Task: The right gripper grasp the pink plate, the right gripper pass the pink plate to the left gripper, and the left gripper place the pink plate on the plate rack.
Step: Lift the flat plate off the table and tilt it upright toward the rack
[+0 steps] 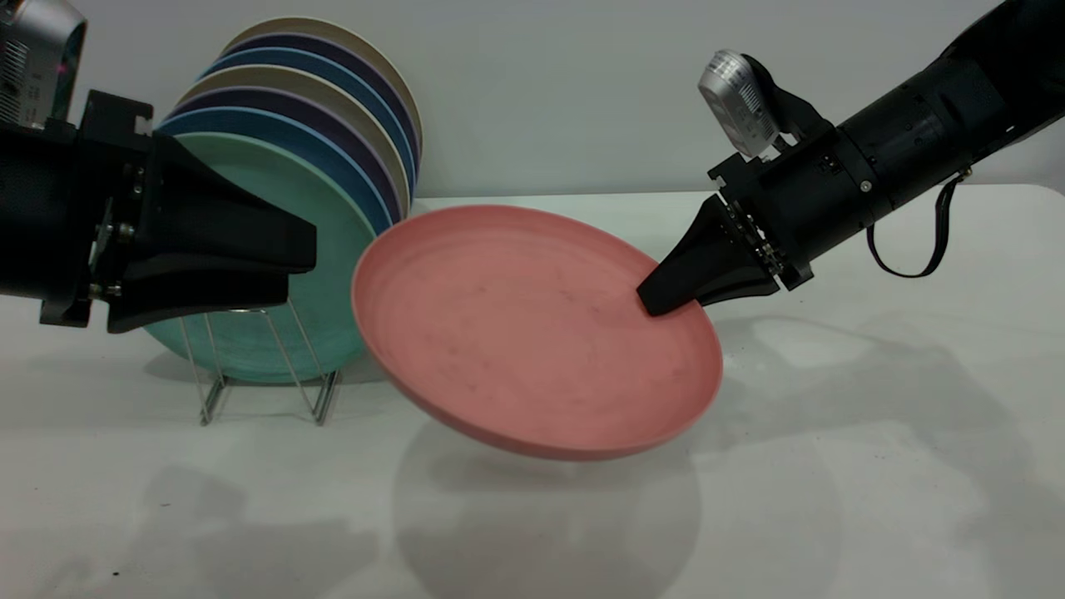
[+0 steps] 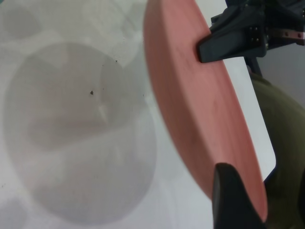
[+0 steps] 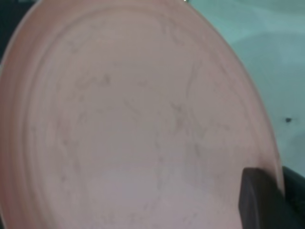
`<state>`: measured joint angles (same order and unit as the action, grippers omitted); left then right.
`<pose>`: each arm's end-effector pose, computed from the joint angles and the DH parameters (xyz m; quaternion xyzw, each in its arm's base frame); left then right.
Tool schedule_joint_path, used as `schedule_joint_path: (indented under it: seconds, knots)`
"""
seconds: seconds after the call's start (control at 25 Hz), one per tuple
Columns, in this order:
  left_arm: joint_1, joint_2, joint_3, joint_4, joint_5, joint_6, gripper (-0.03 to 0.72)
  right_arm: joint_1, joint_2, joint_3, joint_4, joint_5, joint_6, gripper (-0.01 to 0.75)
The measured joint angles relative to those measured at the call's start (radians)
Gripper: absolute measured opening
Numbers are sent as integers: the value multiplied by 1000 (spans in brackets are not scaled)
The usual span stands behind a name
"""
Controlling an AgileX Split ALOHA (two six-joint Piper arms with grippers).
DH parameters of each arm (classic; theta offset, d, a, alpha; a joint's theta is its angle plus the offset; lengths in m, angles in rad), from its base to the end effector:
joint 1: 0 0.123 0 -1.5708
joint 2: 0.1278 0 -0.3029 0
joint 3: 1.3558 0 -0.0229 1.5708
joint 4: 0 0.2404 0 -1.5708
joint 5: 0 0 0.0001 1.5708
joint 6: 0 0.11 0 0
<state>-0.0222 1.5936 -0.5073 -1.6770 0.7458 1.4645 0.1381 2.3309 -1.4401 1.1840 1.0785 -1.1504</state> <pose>0.2434 -0.0797 0.1691 0.0178 0.8883 -0.3803 0.2569 0.4116 0.1479 0.0942 -0.2231 0.8577 0.4515 0.1032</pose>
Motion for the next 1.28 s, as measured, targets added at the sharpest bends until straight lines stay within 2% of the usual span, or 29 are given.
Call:
schedule_joint_path:
  seconds: [0.36, 1.28]
  knots:
    - [0, 0, 0, 0, -29, 0, 361, 2, 0, 0, 51, 53, 0, 15]
    - [0, 0, 0, -62, -52, 29, 361, 56, 0, 0, 95, 63, -1, 15]
